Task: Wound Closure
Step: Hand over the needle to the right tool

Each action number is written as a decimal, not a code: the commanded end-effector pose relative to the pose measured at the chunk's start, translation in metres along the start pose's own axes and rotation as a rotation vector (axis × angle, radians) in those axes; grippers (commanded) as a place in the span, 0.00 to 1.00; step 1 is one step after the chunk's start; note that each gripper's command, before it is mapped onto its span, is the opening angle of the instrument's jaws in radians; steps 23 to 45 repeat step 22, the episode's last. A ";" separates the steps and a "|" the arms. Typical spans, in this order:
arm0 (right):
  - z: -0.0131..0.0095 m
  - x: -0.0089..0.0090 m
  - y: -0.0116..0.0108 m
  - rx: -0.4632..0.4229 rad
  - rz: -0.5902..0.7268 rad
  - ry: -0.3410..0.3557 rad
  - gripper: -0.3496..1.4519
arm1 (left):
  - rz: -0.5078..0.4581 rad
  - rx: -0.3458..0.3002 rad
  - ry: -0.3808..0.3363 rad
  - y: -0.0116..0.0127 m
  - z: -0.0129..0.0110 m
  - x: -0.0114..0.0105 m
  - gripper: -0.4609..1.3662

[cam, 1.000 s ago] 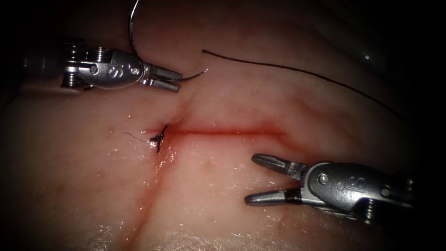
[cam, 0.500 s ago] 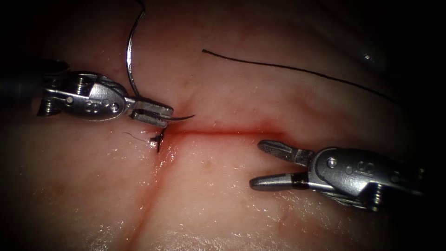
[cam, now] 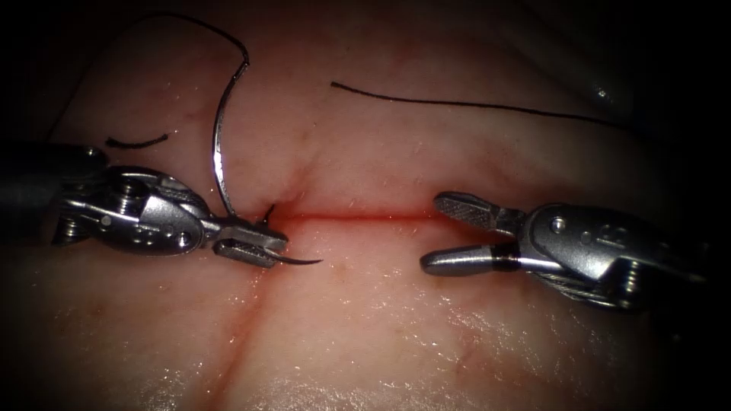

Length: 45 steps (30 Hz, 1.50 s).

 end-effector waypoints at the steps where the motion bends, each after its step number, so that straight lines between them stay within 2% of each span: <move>1: 0.0002 0.0001 0.0000 0.002 0.017 0.000 0.52 | 0.015 -0.006 0.007 0.0000 0.0003 0.0002 0.06; 12: 0.0015 0.0018 0.0004 0.006 0.109 0.008 0.52 | 0.068 -0.009 0.038 -0.0003 0.0004 0.0015 0.06; 45: 0.0019 0.0018 0.0004 0.002 0.127 0.010 0.52 | 0.069 -0.008 0.036 -0.0004 0.0004 0.0012 0.06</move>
